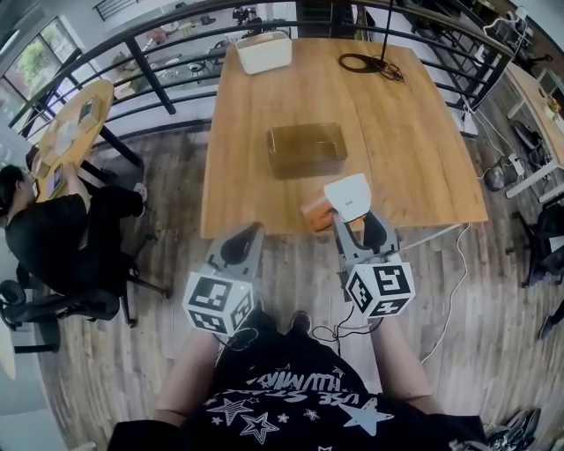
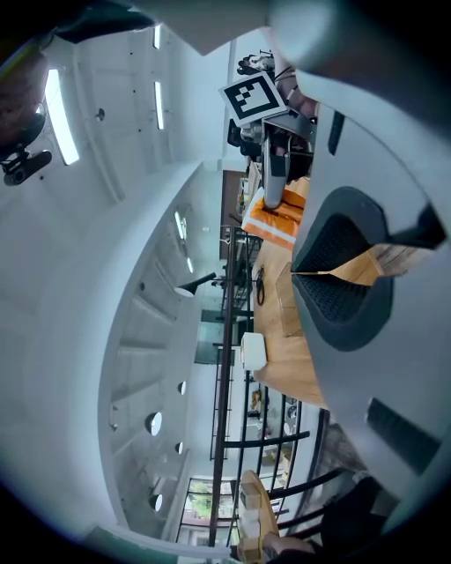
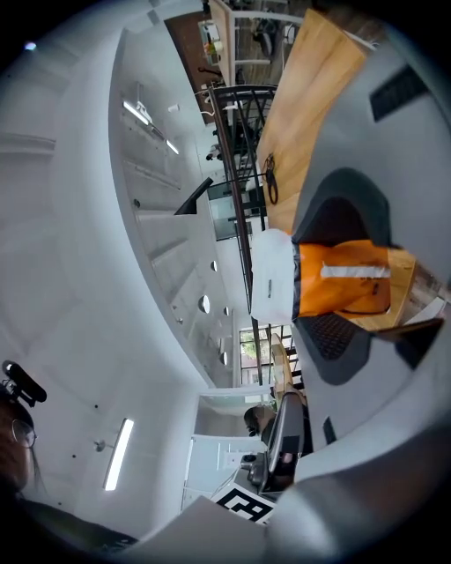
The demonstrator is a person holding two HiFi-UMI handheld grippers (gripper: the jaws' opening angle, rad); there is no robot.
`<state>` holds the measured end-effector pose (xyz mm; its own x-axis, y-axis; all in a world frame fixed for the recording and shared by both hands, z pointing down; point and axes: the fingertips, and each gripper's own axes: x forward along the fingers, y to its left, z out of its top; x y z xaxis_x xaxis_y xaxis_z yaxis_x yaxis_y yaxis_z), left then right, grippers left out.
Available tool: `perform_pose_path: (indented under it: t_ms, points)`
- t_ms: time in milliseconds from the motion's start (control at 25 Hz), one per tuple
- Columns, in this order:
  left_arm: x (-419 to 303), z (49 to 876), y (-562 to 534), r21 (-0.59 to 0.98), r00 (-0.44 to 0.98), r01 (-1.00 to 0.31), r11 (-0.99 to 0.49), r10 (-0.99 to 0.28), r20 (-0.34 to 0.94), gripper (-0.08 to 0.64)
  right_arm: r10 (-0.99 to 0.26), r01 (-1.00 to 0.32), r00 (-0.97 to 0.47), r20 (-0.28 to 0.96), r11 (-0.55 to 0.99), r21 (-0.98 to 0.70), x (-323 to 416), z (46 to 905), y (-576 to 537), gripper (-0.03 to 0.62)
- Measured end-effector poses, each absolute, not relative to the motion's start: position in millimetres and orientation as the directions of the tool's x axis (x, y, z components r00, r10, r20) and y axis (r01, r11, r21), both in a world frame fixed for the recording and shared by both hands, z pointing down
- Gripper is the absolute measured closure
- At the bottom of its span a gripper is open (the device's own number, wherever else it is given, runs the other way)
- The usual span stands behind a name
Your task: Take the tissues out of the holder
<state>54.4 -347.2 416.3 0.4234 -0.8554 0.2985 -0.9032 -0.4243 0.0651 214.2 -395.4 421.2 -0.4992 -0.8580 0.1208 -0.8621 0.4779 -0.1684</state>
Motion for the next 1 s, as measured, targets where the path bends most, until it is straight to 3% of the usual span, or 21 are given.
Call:
perform_pose_path:
  t_ms: [440,1000]
  points:
    - [57.2,416.3,-335.2,0.085,0.472,-0.879,-0.468,-0.833,0.289,0.545,-0.869,-0.882,-0.468,0.16,0.445,-0.156,209.5,429.7,-378.2,0.376]
    - [-48.3,410.6,-231.7,0.113,0.475,-0.879,-0.463,-0.832,0.286,0.545,-0.89,-0.906,-0.421,0.174,0.406,-0.116,121.5,411.4,-279.0,0.376]
